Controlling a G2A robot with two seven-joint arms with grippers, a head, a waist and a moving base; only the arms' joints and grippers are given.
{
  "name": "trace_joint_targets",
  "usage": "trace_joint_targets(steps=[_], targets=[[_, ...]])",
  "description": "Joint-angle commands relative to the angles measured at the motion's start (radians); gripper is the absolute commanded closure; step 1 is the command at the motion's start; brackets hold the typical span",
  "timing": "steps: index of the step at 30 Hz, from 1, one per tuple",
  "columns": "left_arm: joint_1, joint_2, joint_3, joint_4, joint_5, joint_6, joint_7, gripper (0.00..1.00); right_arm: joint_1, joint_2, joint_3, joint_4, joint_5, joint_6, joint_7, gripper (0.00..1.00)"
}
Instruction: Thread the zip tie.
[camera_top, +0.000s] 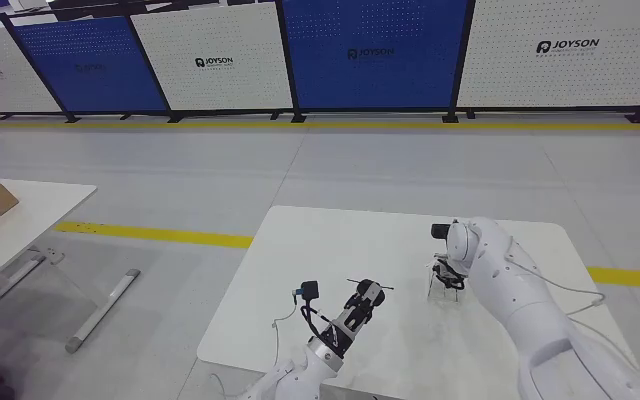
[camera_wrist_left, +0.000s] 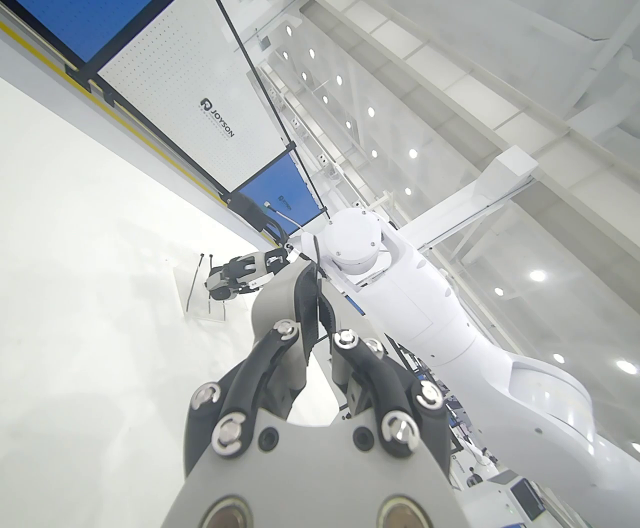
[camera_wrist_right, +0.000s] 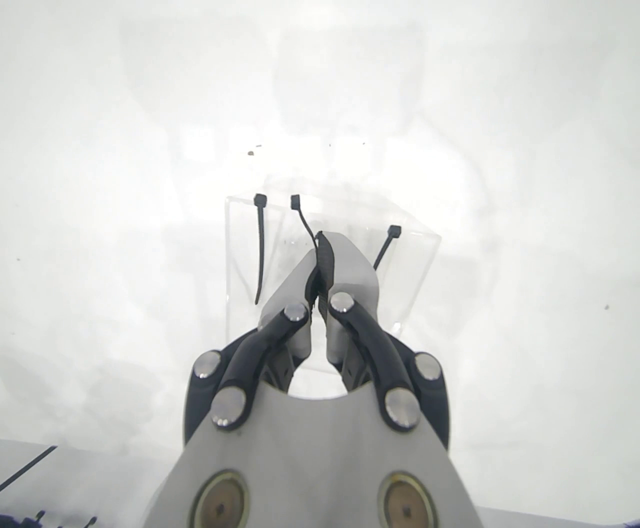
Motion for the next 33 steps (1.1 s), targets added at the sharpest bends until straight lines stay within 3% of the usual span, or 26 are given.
trace_joint_targets(steps=[1, 11, 17, 24, 33], targets=[[0.000, 0.000, 0.000, 0.000, 0.000, 0.000, 0.000, 1.00, -0.004, 0.002, 0.003, -0.008, -0.001, -0.003, -0.008, 1.00], [0.000, 0.000, 0.000, 0.000, 0.000, 0.000, 0.000, 1.00, -0.040, 0.032, 0.035, -0.077, -0.005, 0.007, -0.066, 1.00], [0.000, 0.000, 0.000, 0.000, 0.000, 0.000, 0.000, 1.00, -0.075, 0.062, 0.053, -0.176, -0.040, 0.069, -0.068, 1.00], [0.000, 0.000, 0.000, 0.000, 0.000, 0.000, 0.000, 1.00, -0.145, 0.126, 0.107, -0.362, -0.100, 0.121, -0.020, 1.00], [0.000, 0.000, 0.000, 0.000, 0.000, 0.000, 0.000, 1.00, -0.337, 0.237, 0.267, -0.733, -0.235, 0.193, 0.016, 1.00]])
